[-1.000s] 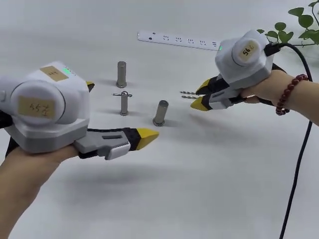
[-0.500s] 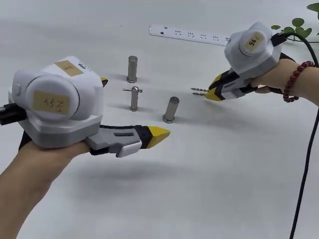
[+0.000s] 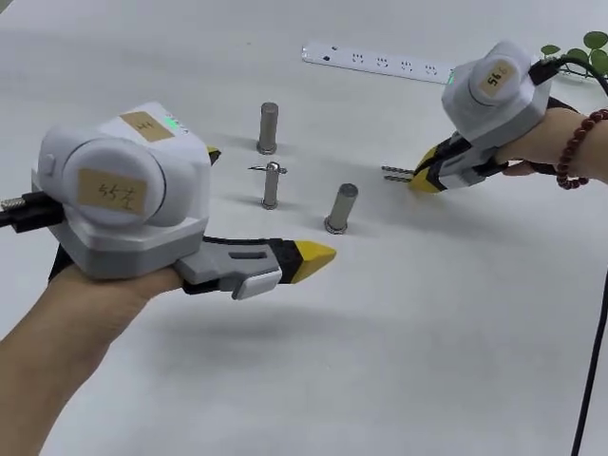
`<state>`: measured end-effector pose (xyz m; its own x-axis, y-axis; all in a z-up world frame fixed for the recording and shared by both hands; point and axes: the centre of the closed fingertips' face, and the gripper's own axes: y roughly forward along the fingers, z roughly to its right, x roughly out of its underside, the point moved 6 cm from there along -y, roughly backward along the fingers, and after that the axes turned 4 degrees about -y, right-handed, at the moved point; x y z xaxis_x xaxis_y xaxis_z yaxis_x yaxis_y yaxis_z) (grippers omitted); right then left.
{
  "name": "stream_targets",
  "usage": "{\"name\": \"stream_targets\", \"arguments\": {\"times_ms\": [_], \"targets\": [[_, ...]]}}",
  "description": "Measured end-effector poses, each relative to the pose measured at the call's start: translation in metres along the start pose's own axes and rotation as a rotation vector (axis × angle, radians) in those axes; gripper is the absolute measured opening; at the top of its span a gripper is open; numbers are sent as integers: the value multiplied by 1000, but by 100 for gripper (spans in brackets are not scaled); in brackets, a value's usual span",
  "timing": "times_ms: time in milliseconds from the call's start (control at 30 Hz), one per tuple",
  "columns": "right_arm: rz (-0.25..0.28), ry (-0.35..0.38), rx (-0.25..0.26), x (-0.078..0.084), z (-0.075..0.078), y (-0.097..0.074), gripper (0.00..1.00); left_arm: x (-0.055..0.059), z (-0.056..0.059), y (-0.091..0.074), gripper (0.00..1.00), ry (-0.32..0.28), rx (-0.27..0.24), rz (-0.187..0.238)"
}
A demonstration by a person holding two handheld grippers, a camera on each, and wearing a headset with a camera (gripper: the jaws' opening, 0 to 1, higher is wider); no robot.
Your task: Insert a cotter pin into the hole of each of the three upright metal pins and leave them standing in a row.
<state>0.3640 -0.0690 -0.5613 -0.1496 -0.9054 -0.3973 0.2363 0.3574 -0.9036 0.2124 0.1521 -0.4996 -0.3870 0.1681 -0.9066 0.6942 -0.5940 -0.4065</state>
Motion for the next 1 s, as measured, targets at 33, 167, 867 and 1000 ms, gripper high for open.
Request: {"name": "stream_targets", "arguments": {"times_ms": [33, 167, 867, 1000], "targets": [[-2, -1, -3, 0, 1, 1, 3, 0, 0, 0, 90, 0, 0, -1], [-5, -1, -17, -2, -2, 1, 0, 0, 0, 0, 90, 1, 0, -1], [24, -66, 28, -17, -9, -11, 0, 0, -1, -3, 72, -29, 17, -9], [62, -105, 43, -26, -17, -21, 0, 0, 3, -3, 66, -48, 38, -20]]}}
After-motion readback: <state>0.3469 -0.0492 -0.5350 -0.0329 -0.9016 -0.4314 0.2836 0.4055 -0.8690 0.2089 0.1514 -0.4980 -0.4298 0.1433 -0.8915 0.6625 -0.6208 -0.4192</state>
